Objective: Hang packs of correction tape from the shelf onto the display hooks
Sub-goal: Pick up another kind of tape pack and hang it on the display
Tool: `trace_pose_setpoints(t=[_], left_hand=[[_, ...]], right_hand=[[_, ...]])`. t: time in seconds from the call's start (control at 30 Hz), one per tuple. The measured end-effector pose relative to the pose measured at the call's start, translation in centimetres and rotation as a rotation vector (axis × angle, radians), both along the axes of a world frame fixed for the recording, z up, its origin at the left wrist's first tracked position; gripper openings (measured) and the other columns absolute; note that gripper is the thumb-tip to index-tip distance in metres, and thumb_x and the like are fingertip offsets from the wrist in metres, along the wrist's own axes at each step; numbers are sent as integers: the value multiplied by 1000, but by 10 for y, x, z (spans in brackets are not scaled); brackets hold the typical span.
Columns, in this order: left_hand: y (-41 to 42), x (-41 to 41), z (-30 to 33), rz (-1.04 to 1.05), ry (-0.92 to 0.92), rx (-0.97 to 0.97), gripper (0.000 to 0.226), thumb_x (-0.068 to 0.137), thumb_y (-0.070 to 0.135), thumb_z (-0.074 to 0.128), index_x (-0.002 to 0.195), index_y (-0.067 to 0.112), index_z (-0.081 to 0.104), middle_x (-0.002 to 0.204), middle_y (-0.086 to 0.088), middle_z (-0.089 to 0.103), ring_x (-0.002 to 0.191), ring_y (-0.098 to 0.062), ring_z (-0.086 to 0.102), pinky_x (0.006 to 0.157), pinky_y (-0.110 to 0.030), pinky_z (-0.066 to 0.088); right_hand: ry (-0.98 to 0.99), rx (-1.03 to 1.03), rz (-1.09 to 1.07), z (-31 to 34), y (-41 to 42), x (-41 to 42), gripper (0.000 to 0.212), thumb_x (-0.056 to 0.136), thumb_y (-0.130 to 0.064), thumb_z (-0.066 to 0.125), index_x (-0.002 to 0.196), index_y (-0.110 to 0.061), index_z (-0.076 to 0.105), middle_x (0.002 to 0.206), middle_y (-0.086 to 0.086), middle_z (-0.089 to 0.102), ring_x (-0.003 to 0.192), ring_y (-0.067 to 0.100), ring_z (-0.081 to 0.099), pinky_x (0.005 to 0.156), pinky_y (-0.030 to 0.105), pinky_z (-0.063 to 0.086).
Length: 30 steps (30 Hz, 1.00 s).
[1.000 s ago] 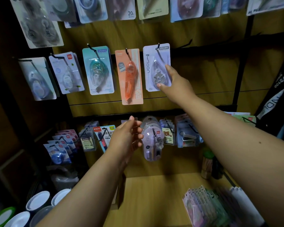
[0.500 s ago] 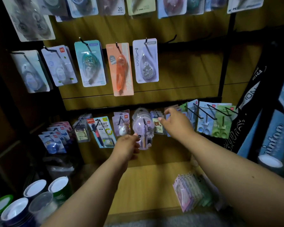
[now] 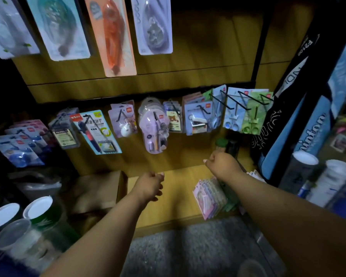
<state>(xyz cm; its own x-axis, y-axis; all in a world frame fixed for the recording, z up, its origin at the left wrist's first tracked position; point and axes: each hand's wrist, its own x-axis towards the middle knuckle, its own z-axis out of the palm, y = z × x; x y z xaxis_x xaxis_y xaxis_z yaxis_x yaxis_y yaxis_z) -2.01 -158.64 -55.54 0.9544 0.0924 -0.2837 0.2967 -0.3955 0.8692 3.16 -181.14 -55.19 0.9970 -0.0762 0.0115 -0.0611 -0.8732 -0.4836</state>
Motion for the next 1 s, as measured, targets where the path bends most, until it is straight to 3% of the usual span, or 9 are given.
trace_pose_setpoints(t=[0.13, 0.33, 0.5, 0.67, 0.77, 0.83, 0.93, 1.0], left_hand=[[-10, 13, -21, -33, 71, -20, 31, 101, 31, 46, 110, 4, 58, 92, -11, 60, 74, -22, 57, 60, -29, 46], [-25, 37, -60, -60, 172, -73, 26, 101, 29, 48, 104, 5, 58, 88, -12, 56, 65, -22, 54, 55, -28, 42], [-36, 58, -97, -60, 237, -84, 27, 100, 27, 49, 105, 2, 57, 79, -9, 54, 61, -21, 52, 50, -26, 40], [-46, 77, -129, -47, 314, -97, 23, 101, 26, 49, 102, 4, 56, 74, -8, 51, 56, -19, 50, 47, -24, 38], [-50, 85, -146, -42, 348, -97, 24, 101, 28, 48, 102, 4, 55, 70, -8, 50, 53, -18, 48, 39, -19, 38], [-52, 89, -159, -31, 374, -112, 24, 101, 29, 49, 101, 5, 55, 70, -8, 50, 52, -18, 48, 39, -19, 37], [-55, 93, -176, -15, 410, -149, 24, 100, 29, 50, 103, 5, 56, 71, -8, 50, 53, -18, 48, 44, -22, 39], [-56, 94, -185, -6, 424, -158, 24, 100, 28, 50, 104, 5, 56, 71, -8, 50, 53, -18, 48, 47, -24, 39]], right_hand=[[100, -43, -59, -30, -16, 3, 39, 94, -40, 50, 94, -3, 61, 101, 18, 65, 97, 35, 60, 81, 37, 49], [202, -45, -121, -79, -34, 13, 38, 94, -38, 50, 104, -3, 58, 111, 16, 61, 109, 31, 56, 87, 33, 42], [297, -82, -83, -117, -38, 28, 45, 98, -36, 43, 130, -5, 51, 141, 10, 49, 133, 23, 41, 112, 29, 23], [385, -56, -118, -143, -40, 42, 41, 99, -31, 41, 131, -7, 52, 136, 12, 52, 127, 30, 46, 111, 40, 31], [356, -39, -106, -159, -37, 48, 49, 99, -33, 43, 141, -8, 41, 146, 13, 42, 136, 26, 38, 113, 32, 25], [400, 32, -145, -178, -35, 57, 50, 96, -34, 49, 136, -5, 47, 142, 16, 47, 130, 30, 45, 112, 38, 31], [451, 61, -216, -188, -31, 64, 41, 91, -31, 57, 120, -1, 59, 123, 18, 60, 115, 35, 56, 98, 41, 46], [454, 66, -209, -198, -28, 66, 49, 91, -32, 59, 127, 0, 54, 130, 19, 56, 120, 34, 53, 101, 39, 44]])
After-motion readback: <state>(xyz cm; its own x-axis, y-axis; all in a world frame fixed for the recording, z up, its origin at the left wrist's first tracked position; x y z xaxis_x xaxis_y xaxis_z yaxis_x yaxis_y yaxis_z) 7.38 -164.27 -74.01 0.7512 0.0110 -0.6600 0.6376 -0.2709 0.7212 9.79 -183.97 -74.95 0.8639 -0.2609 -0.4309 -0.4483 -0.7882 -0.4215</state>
